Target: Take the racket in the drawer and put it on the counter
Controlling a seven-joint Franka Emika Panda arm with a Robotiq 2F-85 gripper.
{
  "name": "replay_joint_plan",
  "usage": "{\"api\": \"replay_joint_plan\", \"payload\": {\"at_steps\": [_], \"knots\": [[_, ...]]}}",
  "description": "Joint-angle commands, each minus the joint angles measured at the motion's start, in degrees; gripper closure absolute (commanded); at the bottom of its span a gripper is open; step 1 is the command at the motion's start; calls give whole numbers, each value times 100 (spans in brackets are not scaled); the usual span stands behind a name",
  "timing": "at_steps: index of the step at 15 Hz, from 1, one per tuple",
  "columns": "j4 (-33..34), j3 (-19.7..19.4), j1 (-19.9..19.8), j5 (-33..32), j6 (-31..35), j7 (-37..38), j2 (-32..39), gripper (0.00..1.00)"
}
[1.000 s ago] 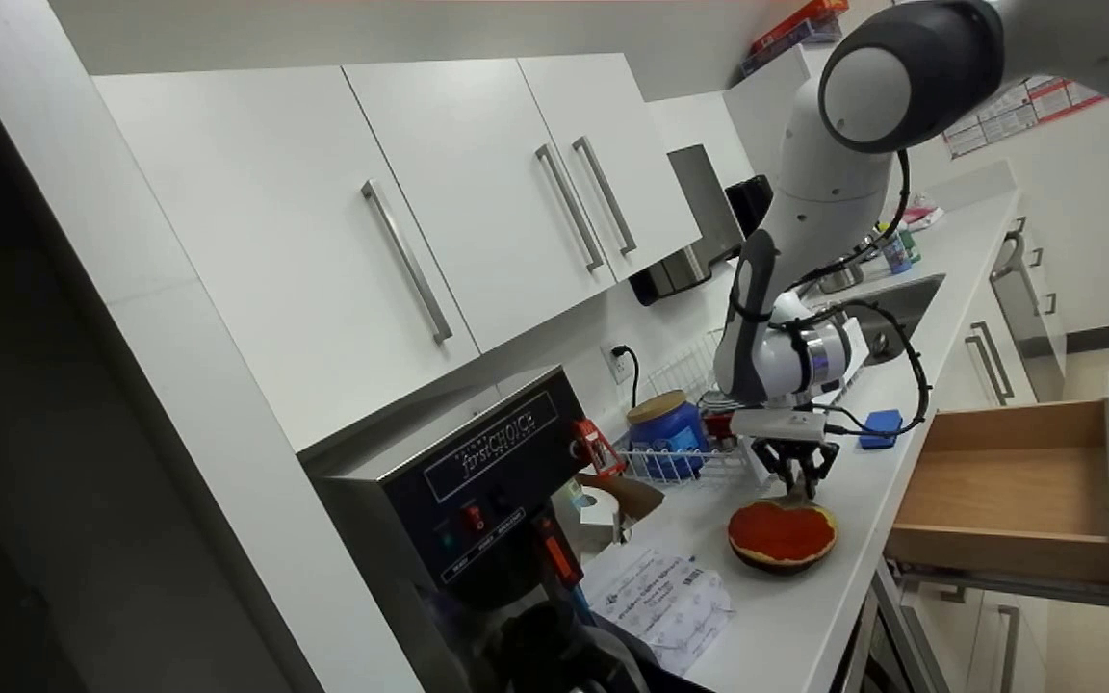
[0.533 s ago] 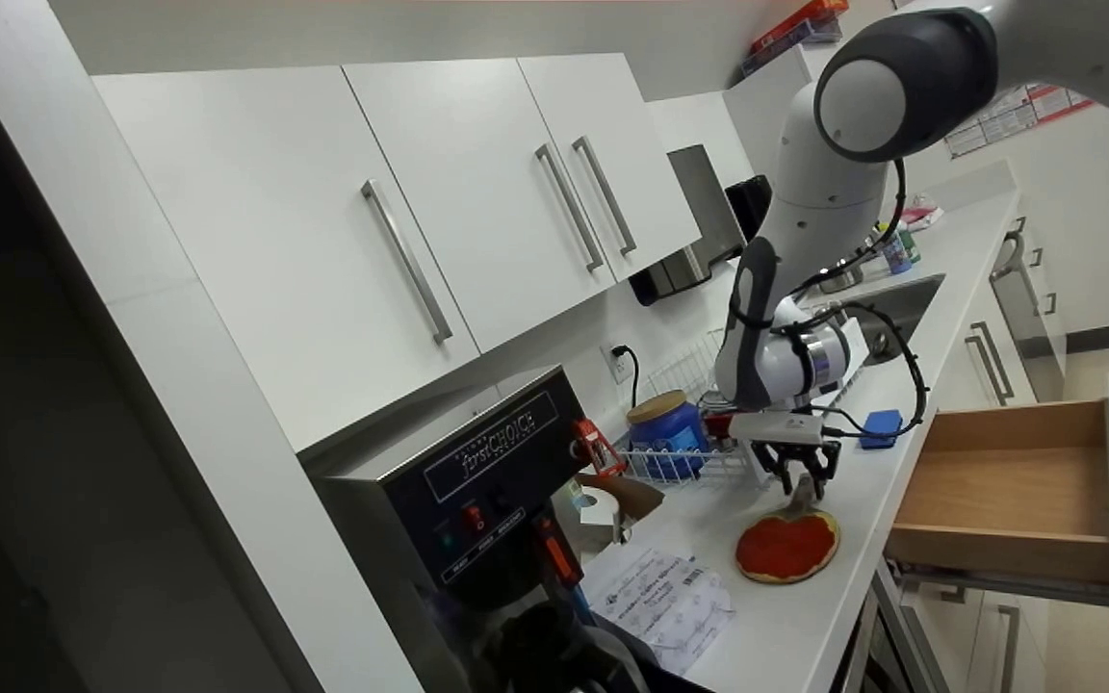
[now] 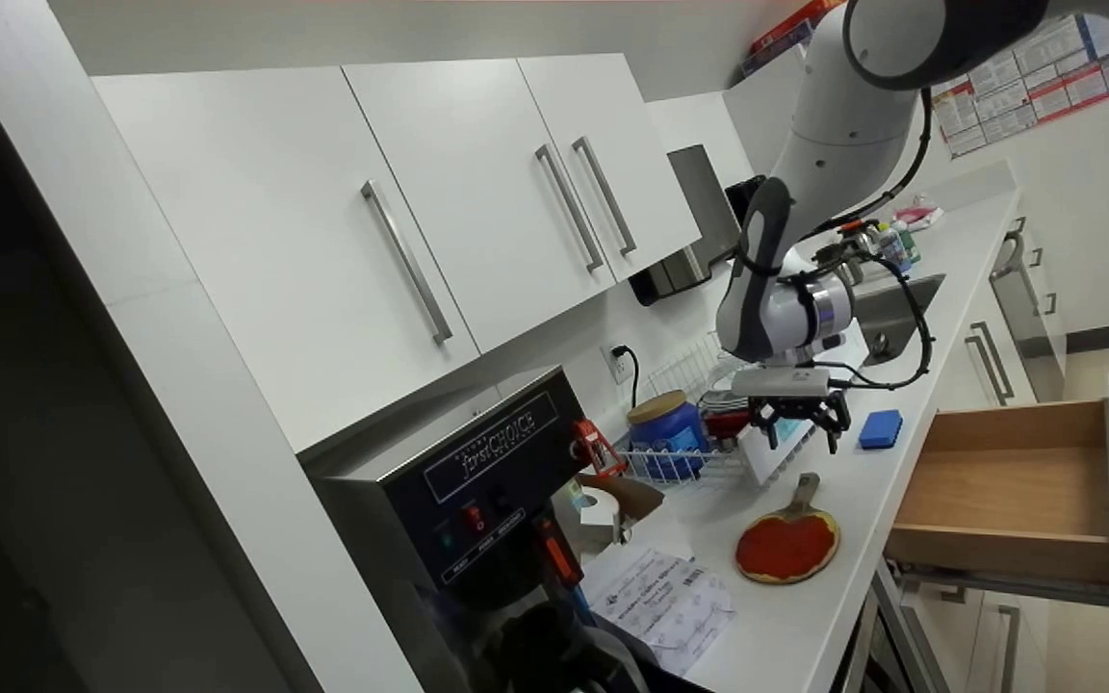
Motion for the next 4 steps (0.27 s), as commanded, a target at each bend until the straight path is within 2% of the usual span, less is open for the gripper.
{"api": "replay_joint_plan", "payload": {"at_steps": [1, 4], "knots": [[-460, 28, -104, -219, -558, -348, -733, 0], [-542, 17, -109, -398, -839, -421, -964, 0]]}}
